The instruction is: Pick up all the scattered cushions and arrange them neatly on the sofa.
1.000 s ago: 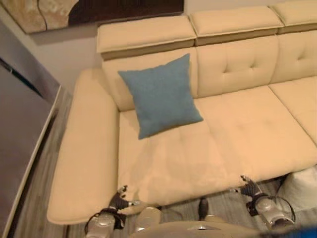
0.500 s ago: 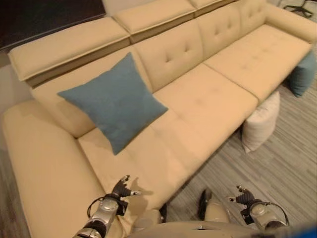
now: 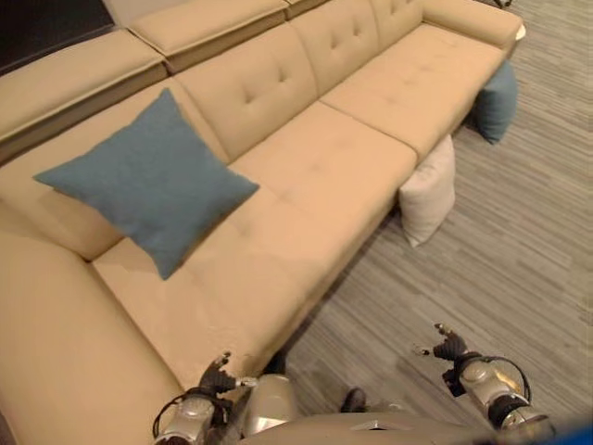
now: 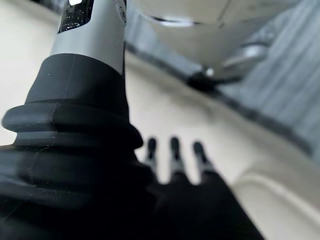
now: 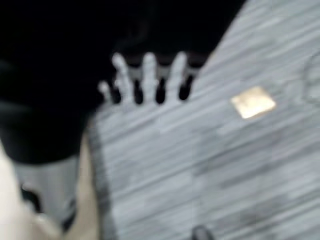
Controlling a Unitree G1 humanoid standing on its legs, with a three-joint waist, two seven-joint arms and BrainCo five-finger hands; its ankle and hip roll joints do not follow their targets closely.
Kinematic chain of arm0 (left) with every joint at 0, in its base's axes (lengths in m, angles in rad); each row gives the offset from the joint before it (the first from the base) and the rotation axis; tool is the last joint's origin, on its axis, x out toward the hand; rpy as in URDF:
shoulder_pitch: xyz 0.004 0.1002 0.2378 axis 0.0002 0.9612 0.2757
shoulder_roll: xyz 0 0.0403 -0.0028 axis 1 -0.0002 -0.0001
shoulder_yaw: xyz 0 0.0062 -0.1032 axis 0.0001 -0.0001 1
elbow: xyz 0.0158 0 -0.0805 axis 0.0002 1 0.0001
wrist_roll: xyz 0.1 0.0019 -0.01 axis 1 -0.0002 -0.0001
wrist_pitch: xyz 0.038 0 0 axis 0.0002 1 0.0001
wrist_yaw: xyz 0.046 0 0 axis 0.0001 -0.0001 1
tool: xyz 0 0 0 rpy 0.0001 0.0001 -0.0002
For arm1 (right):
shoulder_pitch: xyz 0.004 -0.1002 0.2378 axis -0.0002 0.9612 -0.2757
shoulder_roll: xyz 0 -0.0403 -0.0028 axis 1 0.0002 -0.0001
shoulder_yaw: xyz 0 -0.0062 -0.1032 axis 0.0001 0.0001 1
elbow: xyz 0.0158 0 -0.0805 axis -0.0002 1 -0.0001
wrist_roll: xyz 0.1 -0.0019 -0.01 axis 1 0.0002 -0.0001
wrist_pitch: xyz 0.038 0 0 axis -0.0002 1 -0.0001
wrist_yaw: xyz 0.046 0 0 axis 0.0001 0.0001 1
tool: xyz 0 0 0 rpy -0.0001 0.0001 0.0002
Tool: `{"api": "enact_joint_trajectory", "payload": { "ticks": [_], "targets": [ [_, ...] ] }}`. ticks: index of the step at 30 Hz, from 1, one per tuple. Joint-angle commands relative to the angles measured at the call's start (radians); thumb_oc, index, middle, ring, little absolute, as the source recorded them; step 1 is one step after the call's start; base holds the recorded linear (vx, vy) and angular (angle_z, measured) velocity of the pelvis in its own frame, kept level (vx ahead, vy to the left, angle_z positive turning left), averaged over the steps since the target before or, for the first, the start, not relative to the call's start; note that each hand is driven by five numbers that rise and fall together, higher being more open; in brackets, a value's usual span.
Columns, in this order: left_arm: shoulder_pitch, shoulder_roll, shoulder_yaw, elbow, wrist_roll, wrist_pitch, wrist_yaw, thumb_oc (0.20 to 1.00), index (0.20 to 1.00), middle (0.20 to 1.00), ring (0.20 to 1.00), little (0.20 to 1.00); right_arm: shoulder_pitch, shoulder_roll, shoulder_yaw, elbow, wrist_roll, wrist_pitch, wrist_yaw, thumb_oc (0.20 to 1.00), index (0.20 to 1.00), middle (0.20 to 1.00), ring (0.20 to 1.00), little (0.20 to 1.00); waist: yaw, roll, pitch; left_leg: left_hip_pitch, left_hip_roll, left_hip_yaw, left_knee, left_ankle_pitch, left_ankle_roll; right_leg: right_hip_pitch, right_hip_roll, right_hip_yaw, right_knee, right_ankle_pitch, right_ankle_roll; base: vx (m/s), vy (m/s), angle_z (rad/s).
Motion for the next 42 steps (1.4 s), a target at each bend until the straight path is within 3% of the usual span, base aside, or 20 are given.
{"api": "enact_joint_trajectory", "payload": {
  "ticks": [1,3,4,10,13,15,18,22,29,42],
  "targets": [
    [-0.067,-0.026,0.037,0.002,-0.037,-0.026,0.019,1.000,1.000,1.000,1.000,1.000,-0.065,-0.033,0.001,0.003,0.031,-0.018,-0.025,1.000,1.000,1.000,1.000,1.000,0.000,-0.004,0.066,0.046,-0.135,-0.092,0.083,-0.191,0.034,0.167,-0.017,0.077,-0.197,0.068,0.166,-0.17,-0.012,-0.66],
    [-0.061,-0.032,0.054,0.015,-0.062,-0.028,0.028,1.000,1.000,1.000,1.000,1.000,-0.080,-0.028,0.013,0.009,0.022,-0.011,-0.024,1.000,1.000,1.000,1.000,1.000,-0.006,-0.002,0.061,0.099,-0.170,-0.171,0.107,-0.227,0.043,0.143,-0.008,0.145,-0.203,0.092,0.169,-0.13,0.037,-1.00],
    [-0.050,-0.044,0.063,0.025,-0.088,-0.030,0.031,1.000,1.000,1.000,1.000,1.000,-0.094,-0.028,0.019,0.013,0.017,-0.004,-0.019,1.000,1.000,1.000,1.000,1.000,-0.042,0.008,0.046,0.133,-0.169,-0.180,0.058,-0.266,0.059,0.117,-0.001,0.205,-0.209,0.105,0.178,-0.11,0.065,-1.32],
    [-0.027,-0.026,0.087,0.036,-0.088,-0.022,0.032,1.000,1.000,1.000,1.000,1.000,-0.120,-0.011,0.040,0.007,0.016,0.007,-0.005,1.000,1.000,1.000,1.000,1.000,-0.103,0.023,0.039,0.172,-0.171,-0.118,-0.017,-0.261,0.097,0.038,0.000,0.307,-0.147,0.130,0.182,-0.10,0.122,-1.02],
    [-0.007,-0.008,0.104,0.067,-0.073,-0.015,0.027,1.000,1.000,1.000,1.000,1.000,-0.125,0.010,0.043,0.011,0.018,0.013,0.001,1.000,1.000,1.000,1.000,1.000,-0.107,0.027,0.042,0.198,-0.162,-0.074,-0.069,-0.243,0.116,0.000,0.001,0.321,-0.094,0.134,0.194,-0.11,0.086,-0.87],
    [-0.002,0.005,0.113,0.082,-0.071,-0.013,0.027,1.000,1.000,1.000,1.000,1.000,-0.129,0.029,0.045,0.018,0.018,0.014,0.002,1.000,1.000,1.000,1.000,1.000,-0.098,0.030,0.058,0.201,-0.148,-0.041,-0.078,-0.232,0.124,-0.032,-0.017,0.271,-0.041,0.139,0.210,-0.15,0.022,-1.10],
    [0.007,0.027,0.135,0.131,-0.043,0.001,0.017,1.000,1.000,1.000,1.000,1.000,-0.116,0.048,0.049,0.034,0.011,0.012,0.003,1.000,1.000,1.000,1.000,1.000,-0.089,0.030,0.056,0.210,-0.125,0.000,-0.102,-0.211,0.129,-0.003,-0.047,0.130,0.024,0.108,0.200,-0.08,-0.037,-1.17],
    [0.012,0.036,0.136,0.146,-0.036,-0.001,0.015,1.000,1.000,1.000,1.000,1.000,-0.096,0.056,0.032,0.036,0.026,0.006,-0.001,1.000,1.000,1.000,1.000,1.000,-0.076,0.015,0.046,0.204,-0.121,0.035,-0.116,-0.198,0.115,0.049,-0.054,0.078,-0.019,0.090,0.192,-0.02,-0.061,-0.19],
    [0.004,0.016,0.125,0.139,-0.019,0.003,0.015,1.000,1.000,1.000,1.000,1.000,-0.074,0.058,0.021,0.036,0.063,0.007,-0.012,1.000,1.000,1.000,1.000,1.000,-0.090,0.006,0.019,0.216,-0.107,0.065,-0.147,-0.183,0.096,0.120,-0.020,0.101,-0.198,0.128,0.192,0.04,-0.102,-0.13],
    [-0.015,-0.028,0.087,0.123,0.003,0.017,0.003,1.000,1.000,1.000,1.000,1.000,0.003,0.041,-0.067,0.045,0.116,0.001,-0.019,1.000,1.000,1.000,1.000,1.000,-0.065,0.039,-0.006,0.291,-0.102,0.019,-0.182,-0.185,0.092,0.233,0.000,0.083,-0.289,0.131,0.198,0.06,-0.014,0.05]
  ]
}}
